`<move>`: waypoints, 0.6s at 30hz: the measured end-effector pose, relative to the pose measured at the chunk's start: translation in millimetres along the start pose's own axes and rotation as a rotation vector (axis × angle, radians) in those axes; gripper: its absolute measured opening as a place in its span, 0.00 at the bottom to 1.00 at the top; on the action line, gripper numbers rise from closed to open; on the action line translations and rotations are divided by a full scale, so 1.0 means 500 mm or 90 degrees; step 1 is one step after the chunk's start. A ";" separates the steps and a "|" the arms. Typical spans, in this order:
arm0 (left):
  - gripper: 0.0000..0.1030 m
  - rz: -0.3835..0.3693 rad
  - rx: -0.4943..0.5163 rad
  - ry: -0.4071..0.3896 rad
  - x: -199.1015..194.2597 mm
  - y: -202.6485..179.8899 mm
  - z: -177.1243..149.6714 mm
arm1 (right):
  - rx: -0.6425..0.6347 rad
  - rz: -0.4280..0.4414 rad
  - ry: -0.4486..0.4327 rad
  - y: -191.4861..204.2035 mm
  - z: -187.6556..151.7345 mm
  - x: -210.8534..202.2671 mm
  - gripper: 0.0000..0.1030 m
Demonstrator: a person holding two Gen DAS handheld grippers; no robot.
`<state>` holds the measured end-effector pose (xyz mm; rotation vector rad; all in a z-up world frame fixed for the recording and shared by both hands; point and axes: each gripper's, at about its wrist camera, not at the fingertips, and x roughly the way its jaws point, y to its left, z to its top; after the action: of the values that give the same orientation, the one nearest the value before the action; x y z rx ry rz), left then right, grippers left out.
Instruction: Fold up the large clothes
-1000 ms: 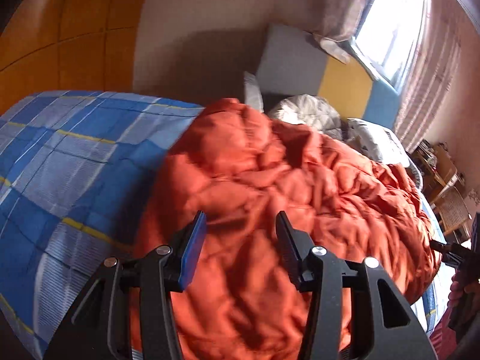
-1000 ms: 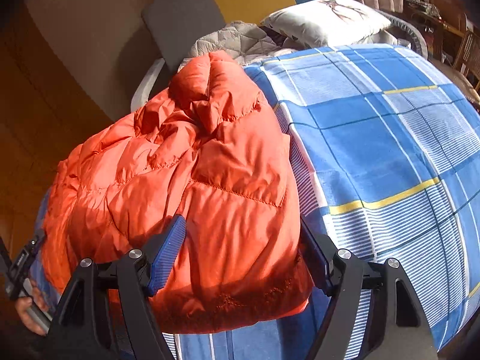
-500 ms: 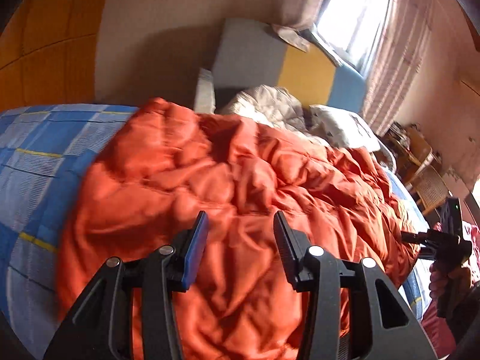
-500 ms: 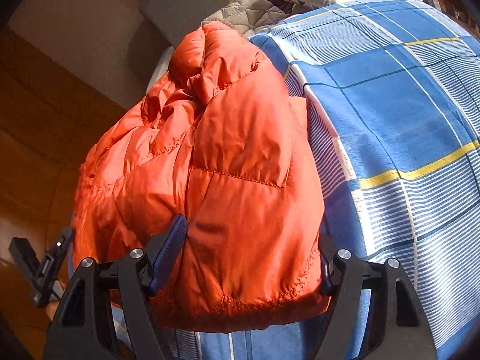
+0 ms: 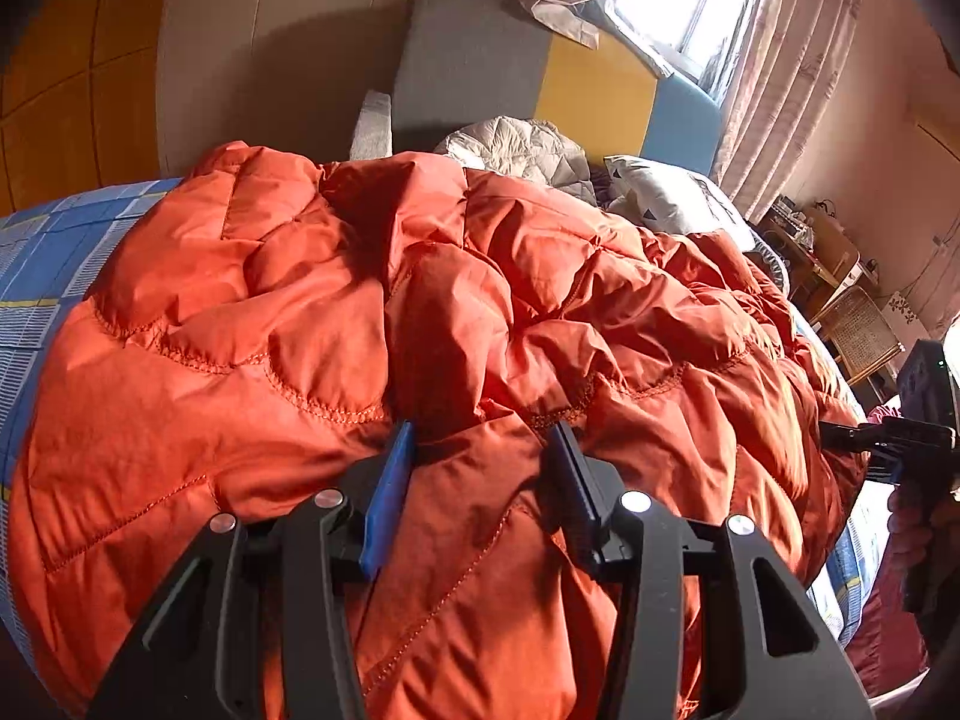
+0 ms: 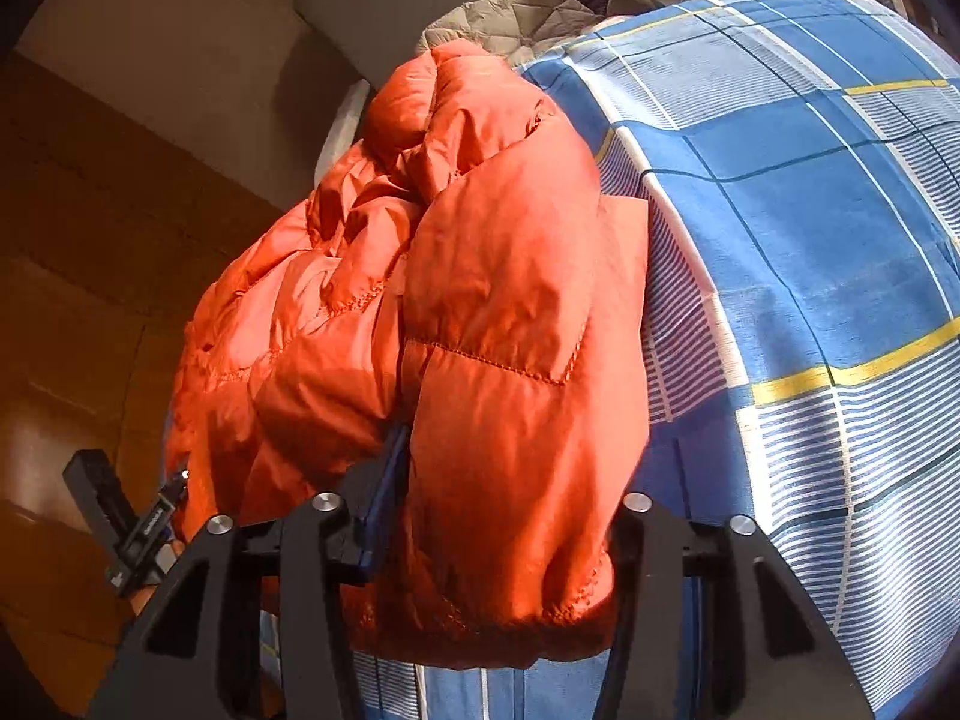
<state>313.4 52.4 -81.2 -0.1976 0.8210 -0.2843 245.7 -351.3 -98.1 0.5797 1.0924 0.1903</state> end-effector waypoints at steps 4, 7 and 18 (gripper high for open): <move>0.45 -0.002 0.000 0.001 0.000 0.004 -0.003 | 0.025 -0.014 -0.002 -0.014 -0.001 0.010 0.72; 0.42 -0.005 -0.001 -0.001 -0.006 0.012 -0.004 | 0.036 -0.022 -0.006 -0.030 -0.005 0.007 0.76; 0.41 -0.012 -0.018 0.004 -0.001 0.030 -0.011 | 0.041 0.039 -0.012 -0.013 -0.001 0.011 0.30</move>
<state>311.5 66.4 -89.0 -0.2319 0.8298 -0.2917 246.8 -354.2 -105.7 0.6722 1.0658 0.2034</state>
